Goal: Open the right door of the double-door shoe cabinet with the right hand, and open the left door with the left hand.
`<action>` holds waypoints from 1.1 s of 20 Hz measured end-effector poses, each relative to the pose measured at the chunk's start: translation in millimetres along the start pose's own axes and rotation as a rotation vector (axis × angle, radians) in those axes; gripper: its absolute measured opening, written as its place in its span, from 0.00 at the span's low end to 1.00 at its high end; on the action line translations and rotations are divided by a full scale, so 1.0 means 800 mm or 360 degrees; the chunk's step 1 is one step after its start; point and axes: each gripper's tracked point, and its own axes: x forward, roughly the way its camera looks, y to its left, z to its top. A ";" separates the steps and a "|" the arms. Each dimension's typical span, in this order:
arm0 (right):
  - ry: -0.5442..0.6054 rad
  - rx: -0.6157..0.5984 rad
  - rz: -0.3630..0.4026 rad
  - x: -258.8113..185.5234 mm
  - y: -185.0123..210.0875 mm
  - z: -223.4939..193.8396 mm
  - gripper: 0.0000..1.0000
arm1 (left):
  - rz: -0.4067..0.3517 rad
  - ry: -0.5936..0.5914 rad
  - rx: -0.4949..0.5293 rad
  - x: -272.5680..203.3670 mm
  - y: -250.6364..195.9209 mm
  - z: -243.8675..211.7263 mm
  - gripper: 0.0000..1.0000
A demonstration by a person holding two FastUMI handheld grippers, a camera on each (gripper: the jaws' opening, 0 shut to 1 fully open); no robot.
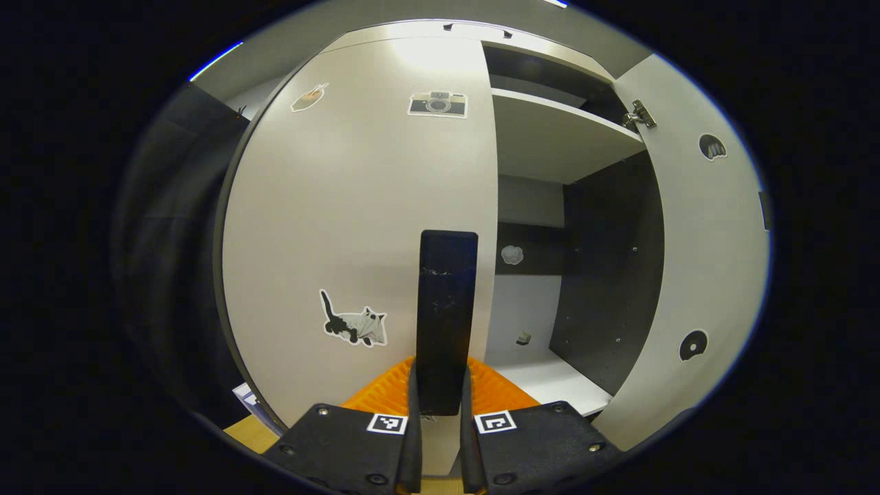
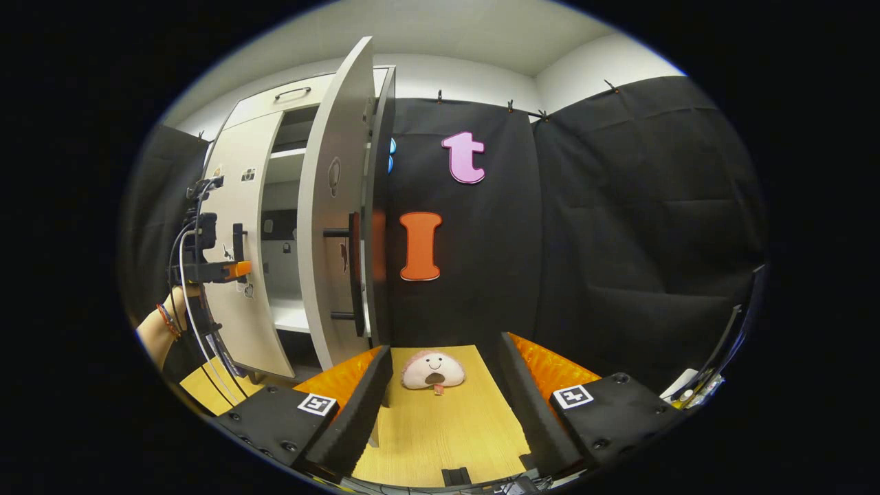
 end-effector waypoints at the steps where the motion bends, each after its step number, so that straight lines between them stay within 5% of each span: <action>1: -0.0001 0.0005 -0.0003 -0.004 -0.004 0.000 0.99 | 0.0003 0.0007 0.0020 0.001 0.000 -0.001 0.20; 6: -0.0026 -0.0009 -0.0033 -0.013 -0.010 0.004 0.94 | -0.0018 -0.0003 -0.0009 -0.016 0.003 -0.004 0.15; 7: -0.0020 -0.0015 -0.0027 -0.014 -0.004 0.003 0.99 | -0.0025 -0.0011 -0.0008 -0.025 0.005 -0.004 0.15; 22: -0.0069 -0.0005 -0.0071 -0.061 0.135 0.020 0.94 | -0.0317 0.0028 -0.0013 -0.111 0.033 -0.010 0.14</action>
